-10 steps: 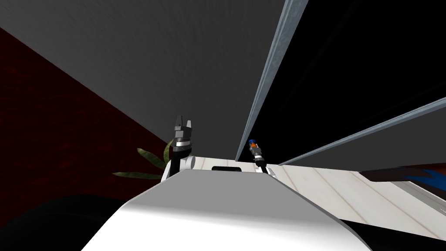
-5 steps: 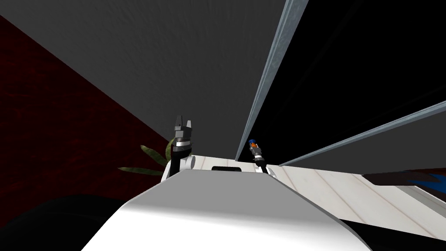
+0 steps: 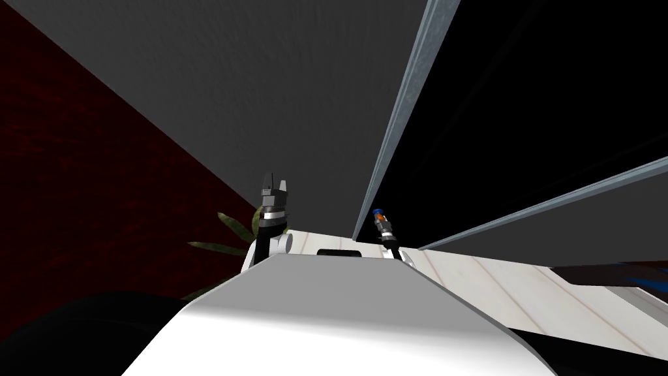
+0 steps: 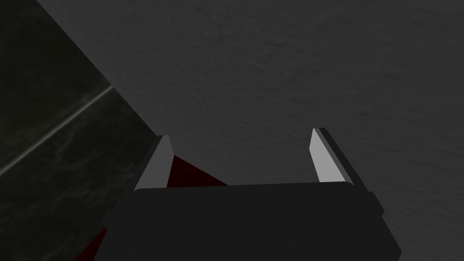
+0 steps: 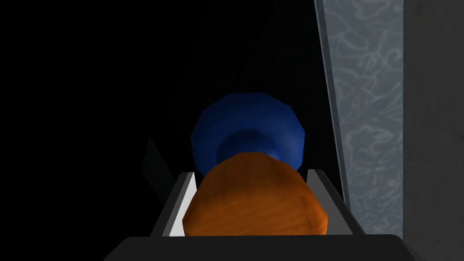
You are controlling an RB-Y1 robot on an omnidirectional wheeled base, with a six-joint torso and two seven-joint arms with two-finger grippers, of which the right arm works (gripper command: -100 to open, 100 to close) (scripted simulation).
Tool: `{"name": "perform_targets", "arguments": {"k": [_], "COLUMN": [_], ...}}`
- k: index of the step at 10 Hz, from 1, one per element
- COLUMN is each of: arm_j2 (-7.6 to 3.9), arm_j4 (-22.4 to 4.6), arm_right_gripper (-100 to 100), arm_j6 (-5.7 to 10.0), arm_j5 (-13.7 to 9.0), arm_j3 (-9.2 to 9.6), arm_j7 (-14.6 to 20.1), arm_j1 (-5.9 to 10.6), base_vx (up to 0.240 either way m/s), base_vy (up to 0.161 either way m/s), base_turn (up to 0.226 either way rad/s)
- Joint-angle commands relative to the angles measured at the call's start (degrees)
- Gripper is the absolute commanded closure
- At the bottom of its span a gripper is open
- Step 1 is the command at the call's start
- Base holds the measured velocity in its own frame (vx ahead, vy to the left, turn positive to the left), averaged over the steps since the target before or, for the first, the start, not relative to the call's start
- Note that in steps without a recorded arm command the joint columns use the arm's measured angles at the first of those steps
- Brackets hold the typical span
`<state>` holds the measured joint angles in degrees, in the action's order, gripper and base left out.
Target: Pull the door open
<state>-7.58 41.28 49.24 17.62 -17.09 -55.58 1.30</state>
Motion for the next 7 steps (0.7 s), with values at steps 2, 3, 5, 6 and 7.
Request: {"name": "perform_targets", "arguments": {"k": [2,3,5,6,7], "arm_j2": [-0.17,-0.31,-0.46,-0.63,-0.63], "arm_j4": [0.2,0.2,0.1,0.1,0.1], "arm_right_gripper": [100,100,100,100,100], "arm_j6": [-0.05,-0.05,-0.04,-0.04,-0.04], "arm_j5": [-1.1,-1.7,-2.4,-3.2,-3.2], "arm_j3": [0.52,0.84,1.20,1.60,1.60], "arm_j7": [3.7,5.3,7.6,9.1,9.8], "arm_j1": [-0.12,-0.11,-0.09,-0.08,-0.08], "base_vx": [-0.024,-0.037,-0.027,-0.035,-0.027], "base_vy": [-0.011,-0.013,-0.008,-0.005,-0.011], "base_turn": [0.030,0.059,0.033,0.071,0.034]}}
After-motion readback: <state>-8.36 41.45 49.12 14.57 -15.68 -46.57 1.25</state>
